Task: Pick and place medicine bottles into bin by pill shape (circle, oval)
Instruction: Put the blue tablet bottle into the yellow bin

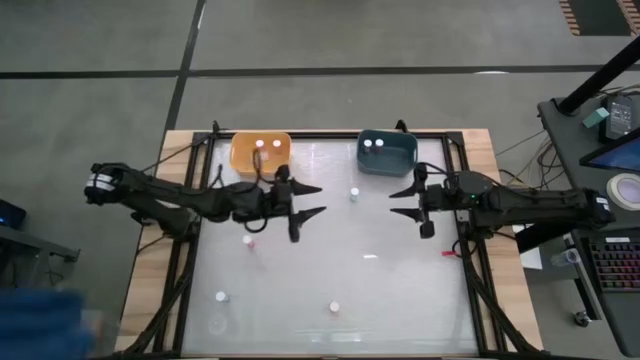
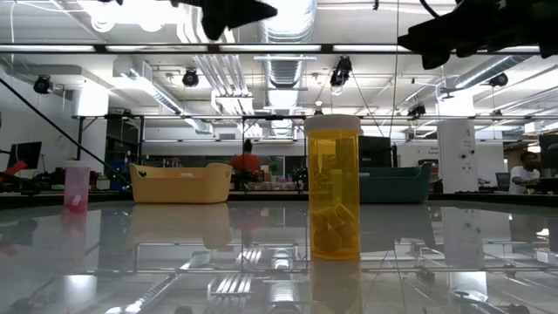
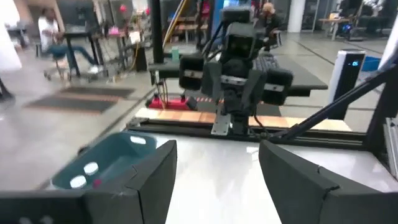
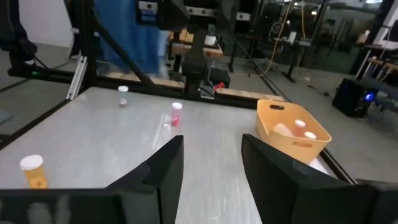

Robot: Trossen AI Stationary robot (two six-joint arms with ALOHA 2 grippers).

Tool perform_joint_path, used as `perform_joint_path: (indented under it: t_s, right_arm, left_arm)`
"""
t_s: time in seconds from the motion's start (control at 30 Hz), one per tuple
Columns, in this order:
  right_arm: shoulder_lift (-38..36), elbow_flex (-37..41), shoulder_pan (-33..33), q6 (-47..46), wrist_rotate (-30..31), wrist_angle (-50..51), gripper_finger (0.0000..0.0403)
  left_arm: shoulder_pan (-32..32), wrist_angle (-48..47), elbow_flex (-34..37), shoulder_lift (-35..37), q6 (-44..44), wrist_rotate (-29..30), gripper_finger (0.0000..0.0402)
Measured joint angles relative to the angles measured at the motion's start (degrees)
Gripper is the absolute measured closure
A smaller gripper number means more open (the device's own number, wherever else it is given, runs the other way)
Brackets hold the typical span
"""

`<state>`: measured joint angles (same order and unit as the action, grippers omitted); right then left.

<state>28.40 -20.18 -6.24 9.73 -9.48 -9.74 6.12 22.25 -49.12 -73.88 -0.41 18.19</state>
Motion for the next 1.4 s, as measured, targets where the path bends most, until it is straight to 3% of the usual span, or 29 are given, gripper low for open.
perform_joint_path:
  t_s: [0.37,0.57,0.8,1.4]
  right_arm:
    - [-3.29,-0.8,0.0,-0.69,0.03,0.36,0.0257]
    - [-3.28,-0.44,-0.03,-0.51,0.05,0.48,0.0261]
    - [-3.25,-0.42,-0.03,-0.04,0.07,0.46,0.0266]
    - [-3.08,-0.4,-0.03,0.98,0.11,0.57,0.0275]
  left_arm:
    - [-6.44,-21.16,-15.95,-13.71,-10.94,-0.84,0.0189]
    - [-9.24,-29.19,-23.36,-23.57,-10.47,-1.6,0.0189]
    - [-11.07,-24.66,-26.06,-31.87,-7.85,-8.19,0.0189]
    - [-13.32,-16.27,-25.77,-36.14,-5.17,-8.23,0.0189]
